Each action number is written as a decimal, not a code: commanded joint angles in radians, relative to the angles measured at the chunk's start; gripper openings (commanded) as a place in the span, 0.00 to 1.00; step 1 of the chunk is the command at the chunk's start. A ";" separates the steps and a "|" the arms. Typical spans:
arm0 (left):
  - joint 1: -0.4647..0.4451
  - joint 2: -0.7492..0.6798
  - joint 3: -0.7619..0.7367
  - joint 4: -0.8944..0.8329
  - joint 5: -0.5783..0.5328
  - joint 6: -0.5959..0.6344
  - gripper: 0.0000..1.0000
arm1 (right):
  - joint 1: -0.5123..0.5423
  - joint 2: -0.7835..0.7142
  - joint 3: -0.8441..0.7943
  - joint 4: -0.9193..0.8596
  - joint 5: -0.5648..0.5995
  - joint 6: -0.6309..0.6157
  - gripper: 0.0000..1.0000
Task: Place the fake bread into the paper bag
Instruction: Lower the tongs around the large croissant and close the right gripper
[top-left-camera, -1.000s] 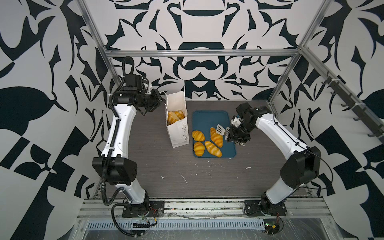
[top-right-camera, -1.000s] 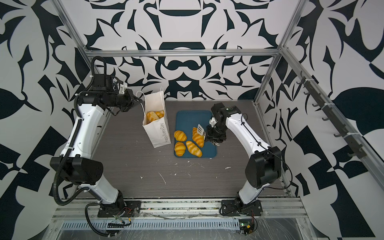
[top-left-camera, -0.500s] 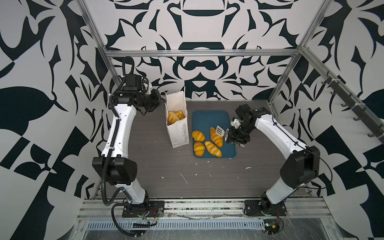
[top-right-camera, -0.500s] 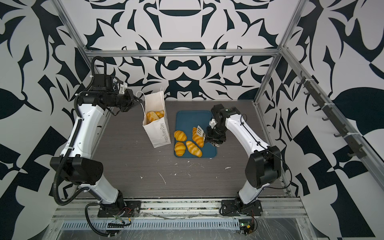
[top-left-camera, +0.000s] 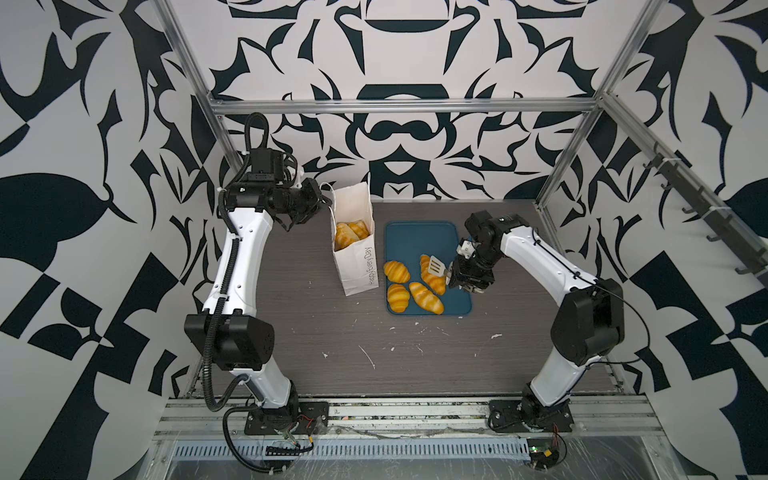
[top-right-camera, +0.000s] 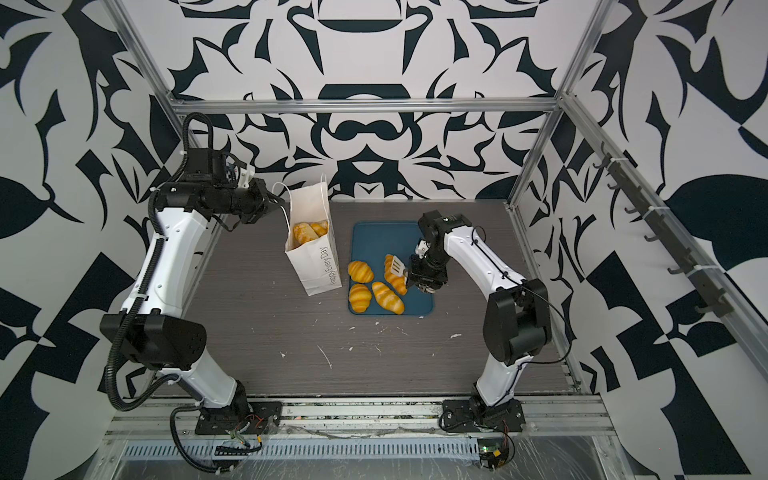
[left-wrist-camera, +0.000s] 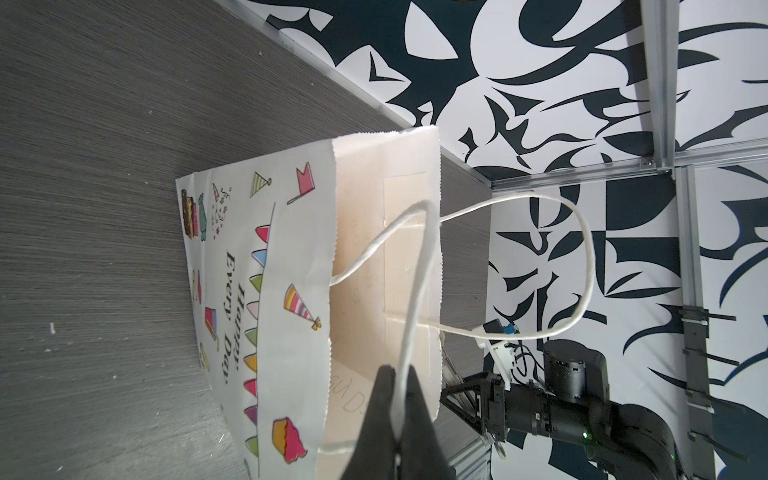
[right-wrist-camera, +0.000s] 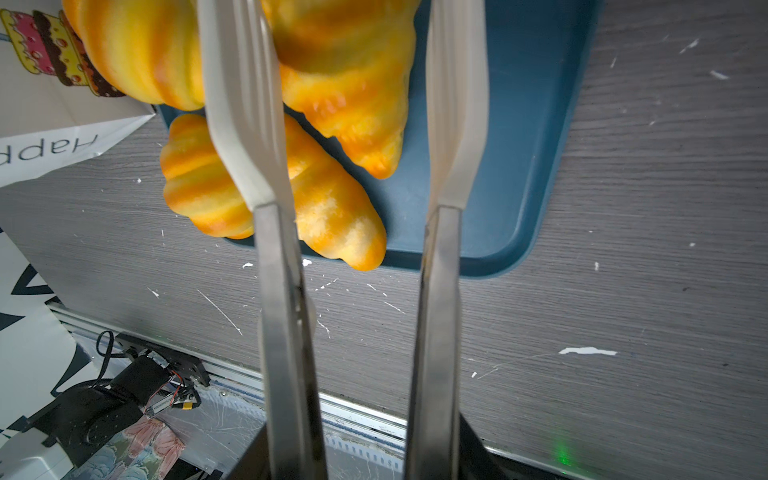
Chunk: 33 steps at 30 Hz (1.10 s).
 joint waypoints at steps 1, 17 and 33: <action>-0.002 -0.007 0.032 -0.033 -0.008 0.008 0.00 | -0.003 -0.014 0.033 0.007 -0.023 0.003 0.48; -0.002 -0.008 0.036 -0.031 -0.008 0.006 0.00 | -0.017 0.022 0.043 0.030 -0.095 -0.001 0.49; -0.002 -0.027 0.002 -0.025 -0.008 0.011 0.00 | -0.018 0.055 0.066 0.060 -0.140 0.018 0.49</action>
